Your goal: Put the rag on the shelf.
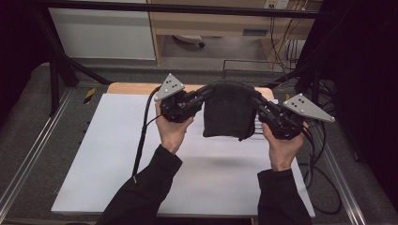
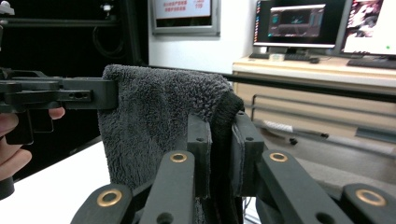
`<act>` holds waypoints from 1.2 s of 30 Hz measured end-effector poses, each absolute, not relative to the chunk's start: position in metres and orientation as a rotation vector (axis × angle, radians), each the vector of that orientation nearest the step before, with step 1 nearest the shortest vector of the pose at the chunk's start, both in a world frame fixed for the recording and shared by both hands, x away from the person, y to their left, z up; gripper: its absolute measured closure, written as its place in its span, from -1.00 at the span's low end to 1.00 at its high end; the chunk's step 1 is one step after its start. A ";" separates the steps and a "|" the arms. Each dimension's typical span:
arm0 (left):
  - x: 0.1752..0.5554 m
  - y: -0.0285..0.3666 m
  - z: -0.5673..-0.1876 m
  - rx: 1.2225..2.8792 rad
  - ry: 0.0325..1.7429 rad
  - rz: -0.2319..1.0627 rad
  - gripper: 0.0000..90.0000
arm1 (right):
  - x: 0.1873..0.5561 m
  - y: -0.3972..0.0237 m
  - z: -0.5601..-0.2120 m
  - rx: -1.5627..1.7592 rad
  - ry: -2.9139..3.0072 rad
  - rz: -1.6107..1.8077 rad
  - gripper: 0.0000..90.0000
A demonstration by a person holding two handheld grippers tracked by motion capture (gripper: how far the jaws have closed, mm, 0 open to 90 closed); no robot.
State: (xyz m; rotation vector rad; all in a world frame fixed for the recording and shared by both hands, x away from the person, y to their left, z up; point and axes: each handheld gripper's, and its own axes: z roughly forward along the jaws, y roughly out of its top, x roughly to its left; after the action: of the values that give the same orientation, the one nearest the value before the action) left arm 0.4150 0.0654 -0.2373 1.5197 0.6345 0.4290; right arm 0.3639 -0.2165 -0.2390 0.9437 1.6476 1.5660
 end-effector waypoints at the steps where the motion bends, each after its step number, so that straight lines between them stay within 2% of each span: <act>1: 0.416 0.063 -0.235 1.515 0.633 0.429 0.78 | 0.364 -0.218 -0.237 0.942 1.638 1.567 0.80; 36: 0.454 -0.005 -0.147 1.433 0.541 0.524 0.78 | 0.391 -0.263 -0.154 0.907 1.391 1.542 0.81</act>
State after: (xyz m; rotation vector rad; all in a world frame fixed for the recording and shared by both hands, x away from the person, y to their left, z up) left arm 0.4539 -0.0051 -0.1467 1.4333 0.5408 0.5244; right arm 0.3909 -0.2632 -0.1539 0.9073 1.3909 1.5421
